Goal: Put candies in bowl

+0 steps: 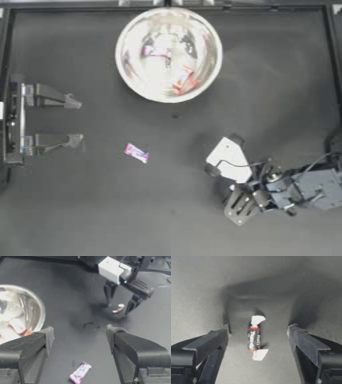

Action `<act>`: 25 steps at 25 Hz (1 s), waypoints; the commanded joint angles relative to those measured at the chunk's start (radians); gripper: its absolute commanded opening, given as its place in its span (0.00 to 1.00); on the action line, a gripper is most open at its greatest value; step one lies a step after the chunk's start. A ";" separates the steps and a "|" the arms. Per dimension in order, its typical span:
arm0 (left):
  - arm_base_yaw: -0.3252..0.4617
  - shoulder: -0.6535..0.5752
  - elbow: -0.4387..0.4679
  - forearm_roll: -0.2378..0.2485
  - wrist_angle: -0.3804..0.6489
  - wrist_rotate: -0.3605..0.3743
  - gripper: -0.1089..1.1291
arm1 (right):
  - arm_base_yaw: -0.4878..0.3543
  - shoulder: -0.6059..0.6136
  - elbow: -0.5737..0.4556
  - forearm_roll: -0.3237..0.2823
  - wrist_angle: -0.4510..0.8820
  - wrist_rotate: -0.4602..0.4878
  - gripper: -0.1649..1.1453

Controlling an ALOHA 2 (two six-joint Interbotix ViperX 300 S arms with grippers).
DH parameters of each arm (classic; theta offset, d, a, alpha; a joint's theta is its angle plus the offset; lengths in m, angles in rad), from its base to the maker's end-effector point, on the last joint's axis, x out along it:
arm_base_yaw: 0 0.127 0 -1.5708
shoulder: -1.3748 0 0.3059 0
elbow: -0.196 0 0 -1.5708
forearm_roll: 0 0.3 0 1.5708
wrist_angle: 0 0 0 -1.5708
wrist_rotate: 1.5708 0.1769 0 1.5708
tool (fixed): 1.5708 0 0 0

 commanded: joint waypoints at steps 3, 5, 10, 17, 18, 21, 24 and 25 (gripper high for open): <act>0.002 0.000 -0.009 -0.002 -0.008 0.000 0.86 | 0.011 -0.009 -0.009 0.002 0.000 0.005 0.87; 0.000 0.000 -0.009 -0.002 -0.008 0.000 0.86 | 0.012 -0.009 -0.009 0.000 0.000 0.005 0.85; 0.000 0.000 -0.009 -0.002 -0.008 0.000 0.86 | 0.017 -0.009 -0.011 -0.005 0.012 0.005 0.69; 0.000 0.000 -0.009 -0.002 -0.008 0.000 0.86 | 0.021 -0.009 -0.021 -0.035 0.023 0.005 0.52; 0.000 0.000 -0.009 -0.002 -0.008 0.000 0.86 | 0.023 -0.009 -0.023 -0.044 0.026 0.006 0.51; 0.002 0.000 -0.009 -0.002 -0.008 0.000 0.86 | 0.025 -0.011 -0.034 -0.063 0.038 0.015 0.46; 0.000 0.000 -0.008 -0.002 -0.008 -0.002 0.86 | 0.026 -0.017 -0.037 -0.077 0.040 0.020 0.45; 0.000 0.000 -0.009 -0.002 -0.008 -0.002 0.86 | 0.026 -0.020 -0.040 -0.080 0.040 0.018 0.45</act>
